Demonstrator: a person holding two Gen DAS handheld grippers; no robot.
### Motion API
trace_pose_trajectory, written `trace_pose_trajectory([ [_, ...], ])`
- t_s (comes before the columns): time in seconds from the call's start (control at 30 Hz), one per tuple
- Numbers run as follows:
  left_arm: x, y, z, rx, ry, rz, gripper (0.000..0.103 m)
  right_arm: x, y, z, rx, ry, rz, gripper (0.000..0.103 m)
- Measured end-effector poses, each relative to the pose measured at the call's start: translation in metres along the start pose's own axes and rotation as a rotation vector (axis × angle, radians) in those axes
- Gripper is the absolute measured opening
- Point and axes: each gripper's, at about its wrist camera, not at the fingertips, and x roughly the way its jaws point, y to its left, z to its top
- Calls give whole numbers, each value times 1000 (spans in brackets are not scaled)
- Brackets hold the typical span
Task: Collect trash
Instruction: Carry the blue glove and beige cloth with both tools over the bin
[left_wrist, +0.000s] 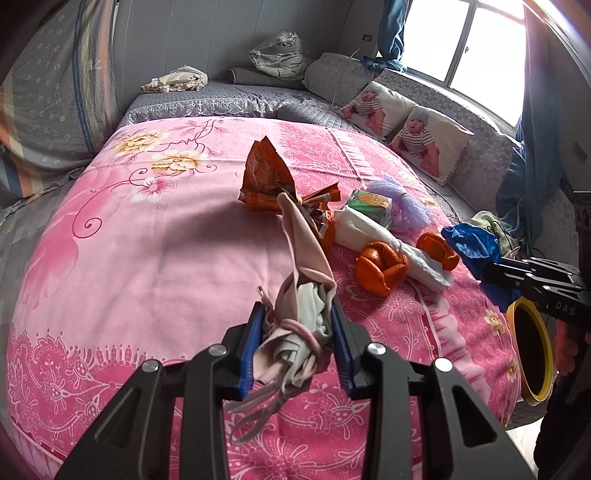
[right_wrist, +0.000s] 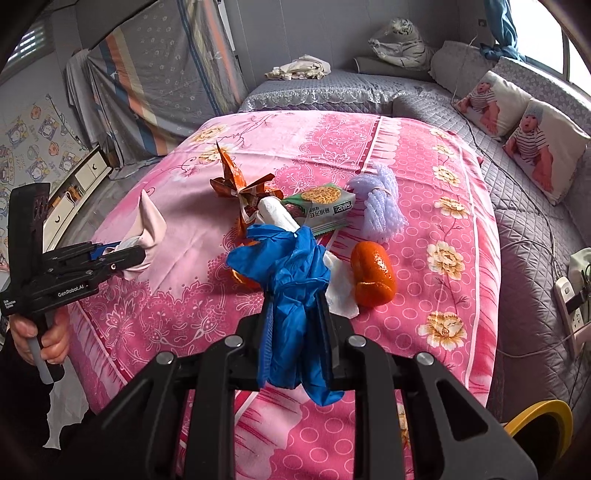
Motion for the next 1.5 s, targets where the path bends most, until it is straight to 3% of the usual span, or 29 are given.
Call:
trace_pose_trajectory([
  [0.57,-22,13,-27,-65,-1,-3,33,-16,1,-19,20,0,-10,20],
  [1.5,-10,-28,-23,6,31,-36,33,-21,-30,-33,71,12,-41,20],
])
